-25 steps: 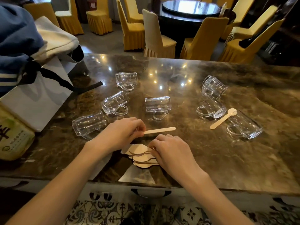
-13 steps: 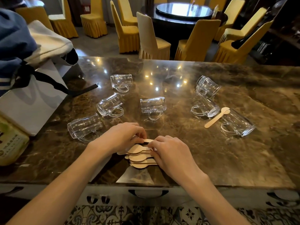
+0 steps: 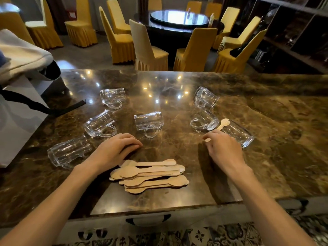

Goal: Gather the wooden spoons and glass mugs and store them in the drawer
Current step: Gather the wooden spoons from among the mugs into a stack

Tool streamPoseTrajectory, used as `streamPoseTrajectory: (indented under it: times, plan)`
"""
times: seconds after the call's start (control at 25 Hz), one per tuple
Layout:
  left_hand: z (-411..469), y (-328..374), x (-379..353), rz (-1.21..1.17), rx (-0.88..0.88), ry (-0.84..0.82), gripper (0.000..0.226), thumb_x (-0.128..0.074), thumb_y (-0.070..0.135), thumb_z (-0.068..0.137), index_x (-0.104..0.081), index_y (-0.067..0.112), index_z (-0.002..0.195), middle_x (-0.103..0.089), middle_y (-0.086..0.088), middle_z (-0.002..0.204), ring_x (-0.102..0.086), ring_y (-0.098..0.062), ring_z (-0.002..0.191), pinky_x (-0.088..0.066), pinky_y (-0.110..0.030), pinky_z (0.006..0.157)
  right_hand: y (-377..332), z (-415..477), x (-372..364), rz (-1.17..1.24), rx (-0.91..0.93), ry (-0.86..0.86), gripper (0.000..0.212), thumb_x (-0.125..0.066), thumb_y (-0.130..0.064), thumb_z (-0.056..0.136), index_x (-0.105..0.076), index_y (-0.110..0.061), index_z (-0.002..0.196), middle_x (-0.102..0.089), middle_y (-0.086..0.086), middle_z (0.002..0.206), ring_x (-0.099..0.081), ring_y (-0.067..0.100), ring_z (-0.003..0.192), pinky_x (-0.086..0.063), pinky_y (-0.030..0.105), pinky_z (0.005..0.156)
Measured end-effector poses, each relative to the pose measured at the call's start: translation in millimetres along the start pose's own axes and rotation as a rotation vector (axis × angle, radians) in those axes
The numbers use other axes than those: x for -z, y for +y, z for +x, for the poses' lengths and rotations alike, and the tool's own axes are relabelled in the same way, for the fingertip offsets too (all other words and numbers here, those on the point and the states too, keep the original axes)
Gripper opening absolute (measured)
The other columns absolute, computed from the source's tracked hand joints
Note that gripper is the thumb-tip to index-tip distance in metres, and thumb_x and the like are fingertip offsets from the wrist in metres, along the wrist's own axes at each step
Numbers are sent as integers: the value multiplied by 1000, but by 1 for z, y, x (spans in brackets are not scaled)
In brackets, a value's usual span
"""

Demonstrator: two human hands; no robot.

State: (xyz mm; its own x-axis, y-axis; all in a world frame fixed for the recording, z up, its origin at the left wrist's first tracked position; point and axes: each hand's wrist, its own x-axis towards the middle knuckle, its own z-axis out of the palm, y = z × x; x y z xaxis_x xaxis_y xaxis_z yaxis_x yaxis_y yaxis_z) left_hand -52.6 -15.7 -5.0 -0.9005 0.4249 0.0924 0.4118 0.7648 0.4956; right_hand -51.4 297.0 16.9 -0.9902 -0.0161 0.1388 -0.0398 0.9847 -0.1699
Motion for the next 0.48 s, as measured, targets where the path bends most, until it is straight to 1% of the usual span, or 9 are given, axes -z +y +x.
streamPoseTrajectory:
  times: [0.08, 0.2, 0.32, 0.48]
  plan:
    - [-2, -8, -5, 0, -31, 74, 24, -53, 23, 92, -67, 24, 112, -61, 13, 112, -55, -9, 107, -47, -33, 92, 12, 9, 0, -113, 45, -33, 25, -52, -12, 90, -67, -21, 108, -66, -2, 110, -62, 28, 101, -48, 36, 68]
    - [-5, -19, -12, 1, -51, 179, 25, -53, 18, 92, -67, 21, 112, -65, 8, 111, -58, -11, 105, -47, -32, 92, 17, 20, 0, -259, 168, -89, 26, -51, -12, 89, -66, -21, 108, -66, -4, 109, -61, 23, 103, -48, 34, 67]
    - [-5, -26, -15, -2, -47, 200, 24, -51, 18, 93, -64, 21, 113, -65, 8, 111, -58, -10, 105, -44, -28, 92, 16, 24, -2, -348, 286, -141, 26, -52, -12, 89, -64, -22, 110, -66, -6, 105, -63, 21, 98, -50, 34, 69]
    - [7, -19, -20, 13, -83, 221, 24, -53, 12, 92, -66, 17, 111, -66, 6, 110, -58, -9, 103, -41, -22, 92, 30, 31, 8, -416, 382, -156, 23, -50, -16, 93, -63, -23, 111, -65, -7, 104, -63, 17, 96, -51, 29, 68]
